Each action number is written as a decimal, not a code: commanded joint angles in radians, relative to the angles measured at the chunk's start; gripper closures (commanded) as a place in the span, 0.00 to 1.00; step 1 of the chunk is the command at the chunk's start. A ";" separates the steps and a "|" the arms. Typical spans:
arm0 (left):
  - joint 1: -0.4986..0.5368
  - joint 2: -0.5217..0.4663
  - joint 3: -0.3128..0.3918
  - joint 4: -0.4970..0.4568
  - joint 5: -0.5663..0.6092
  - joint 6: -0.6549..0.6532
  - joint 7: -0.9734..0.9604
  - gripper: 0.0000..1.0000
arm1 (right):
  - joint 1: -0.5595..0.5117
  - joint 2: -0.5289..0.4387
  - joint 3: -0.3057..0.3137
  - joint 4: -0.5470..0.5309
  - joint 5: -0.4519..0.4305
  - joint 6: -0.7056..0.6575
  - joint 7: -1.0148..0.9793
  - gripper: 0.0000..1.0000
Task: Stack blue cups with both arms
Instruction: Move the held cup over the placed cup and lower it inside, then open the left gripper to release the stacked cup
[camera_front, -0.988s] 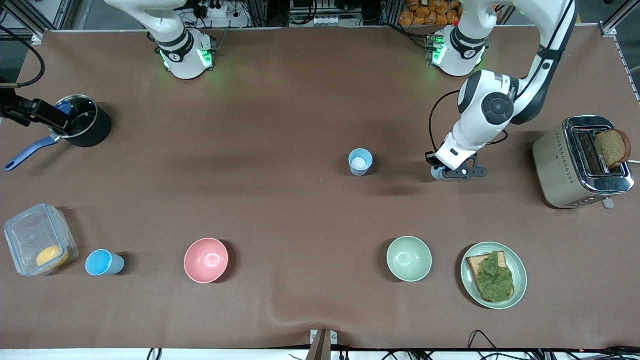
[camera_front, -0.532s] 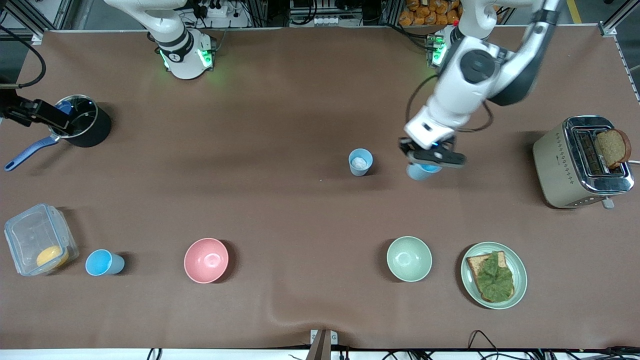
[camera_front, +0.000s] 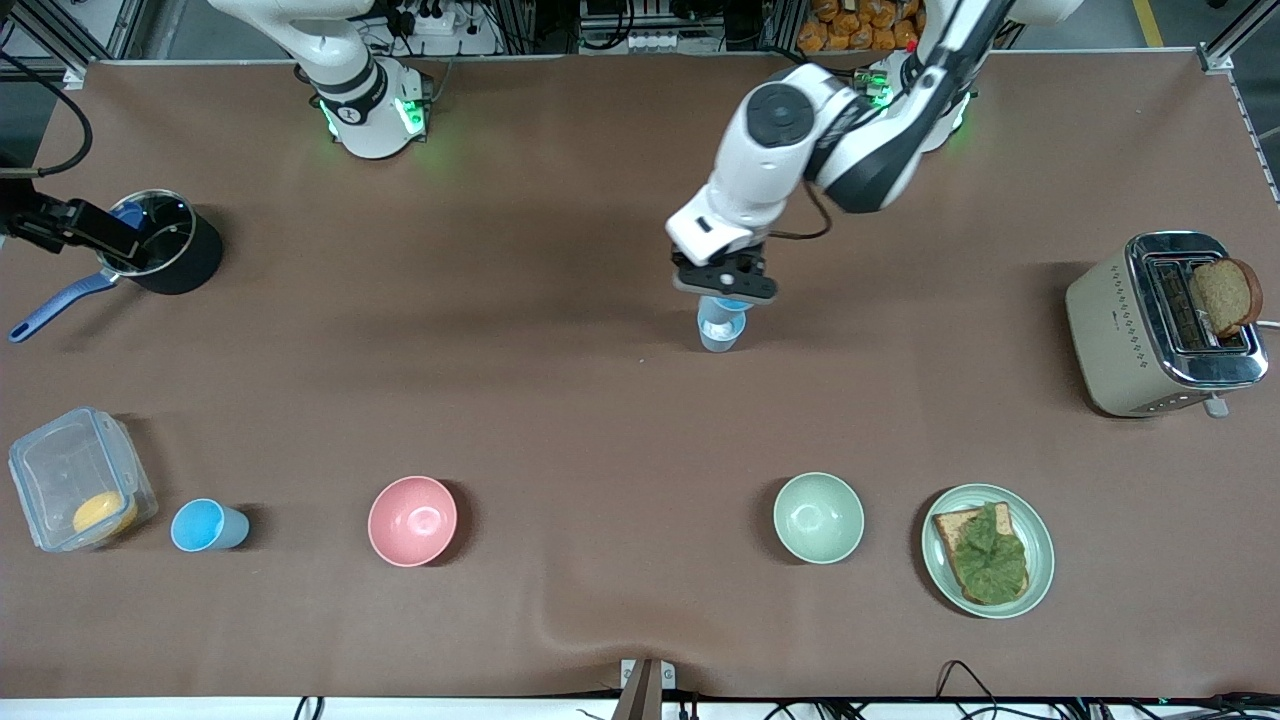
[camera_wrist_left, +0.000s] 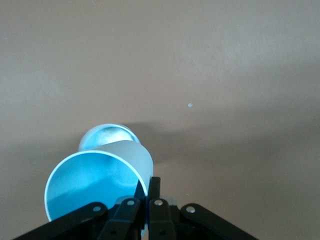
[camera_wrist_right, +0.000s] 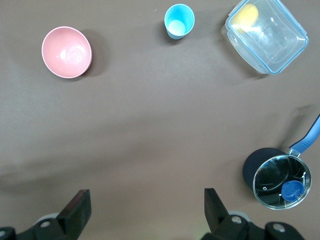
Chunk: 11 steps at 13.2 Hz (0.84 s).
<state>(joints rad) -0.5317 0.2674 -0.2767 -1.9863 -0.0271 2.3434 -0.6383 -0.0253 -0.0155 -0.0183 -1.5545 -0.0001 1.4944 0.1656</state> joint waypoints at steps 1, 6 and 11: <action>-0.016 0.044 0.022 0.050 0.003 -0.016 -0.023 1.00 | -0.021 -0.021 0.012 -0.018 0.018 0.000 -0.005 0.00; -0.011 0.038 0.076 0.047 0.003 -0.016 0.012 1.00 | -0.022 -0.021 0.012 -0.018 0.018 -0.003 -0.005 0.00; -0.016 0.044 0.082 0.041 0.003 -0.016 0.009 1.00 | -0.018 -0.021 0.012 -0.016 0.018 -0.006 -0.003 0.00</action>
<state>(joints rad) -0.5420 0.3111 -0.1983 -1.9503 -0.0271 2.3398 -0.6387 -0.0253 -0.0155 -0.0189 -1.5549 -0.0001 1.4914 0.1656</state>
